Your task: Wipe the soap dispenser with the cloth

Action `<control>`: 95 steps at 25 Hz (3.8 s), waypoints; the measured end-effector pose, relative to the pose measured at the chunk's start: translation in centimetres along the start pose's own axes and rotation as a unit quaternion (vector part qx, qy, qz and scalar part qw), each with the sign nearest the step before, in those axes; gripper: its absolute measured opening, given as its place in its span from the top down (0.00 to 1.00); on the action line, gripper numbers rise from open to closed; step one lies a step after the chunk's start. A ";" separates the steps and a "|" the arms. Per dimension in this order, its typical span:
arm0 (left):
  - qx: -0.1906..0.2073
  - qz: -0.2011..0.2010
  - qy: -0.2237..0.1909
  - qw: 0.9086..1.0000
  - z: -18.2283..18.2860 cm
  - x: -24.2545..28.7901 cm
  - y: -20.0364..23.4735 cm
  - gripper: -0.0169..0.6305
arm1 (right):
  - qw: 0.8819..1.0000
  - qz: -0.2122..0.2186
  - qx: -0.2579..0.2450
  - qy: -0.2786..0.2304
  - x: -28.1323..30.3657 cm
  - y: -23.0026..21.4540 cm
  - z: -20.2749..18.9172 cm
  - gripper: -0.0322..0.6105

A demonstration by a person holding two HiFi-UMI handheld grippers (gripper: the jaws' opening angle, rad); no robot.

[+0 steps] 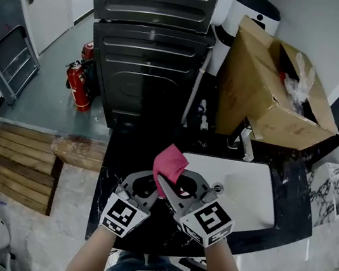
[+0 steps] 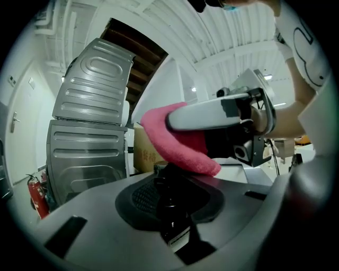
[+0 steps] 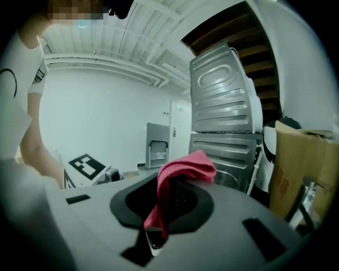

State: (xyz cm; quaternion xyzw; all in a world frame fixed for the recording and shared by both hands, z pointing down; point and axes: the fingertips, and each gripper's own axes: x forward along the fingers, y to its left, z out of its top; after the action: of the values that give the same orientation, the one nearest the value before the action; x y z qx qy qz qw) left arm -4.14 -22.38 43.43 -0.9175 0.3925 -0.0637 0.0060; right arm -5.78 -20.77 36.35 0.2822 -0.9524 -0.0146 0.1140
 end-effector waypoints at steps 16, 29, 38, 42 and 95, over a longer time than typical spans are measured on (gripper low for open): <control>-0.005 -0.009 0.018 1.000 -0.5 0.3 0.3 0.83 | 0.982 0.003 -0.098 0.163 2.2 -1.3 -2.7 0.87; -0.178 0.035 -0.060 0.982 -0.5 -2.7 3.9 0.83 | 0.984 -0.093 0.140 0.054 -3.8 -5.6 -5.6 0.87; -0.286 0.092 -0.109 0.948 -2.4 -7.1 7.1 0.82 | 0.985 -0.053 0.162 0.031 -1.6 -1.4 -5.9 0.87; -0.291 0.092 -0.111 0.946 -2.9 -7.5 7.3 0.82 | 0.989 -0.031 0.134 0.054 1.1 0.8 -6.6 0.87; -0.185 0.023 -0.025 0.982 -1.5 -5.3 5.8 0.82 | 0.958 -0.116 0.187 0.183 0.9 -5.6 -13.8 0.87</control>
State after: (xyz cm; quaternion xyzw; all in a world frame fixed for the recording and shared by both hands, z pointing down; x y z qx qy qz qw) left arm -12.07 -22.54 43.98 -0.8949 0.4181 0.0335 -0.1522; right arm -0.43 -25.44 49.46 0.4047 -0.8618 0.2023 0.2293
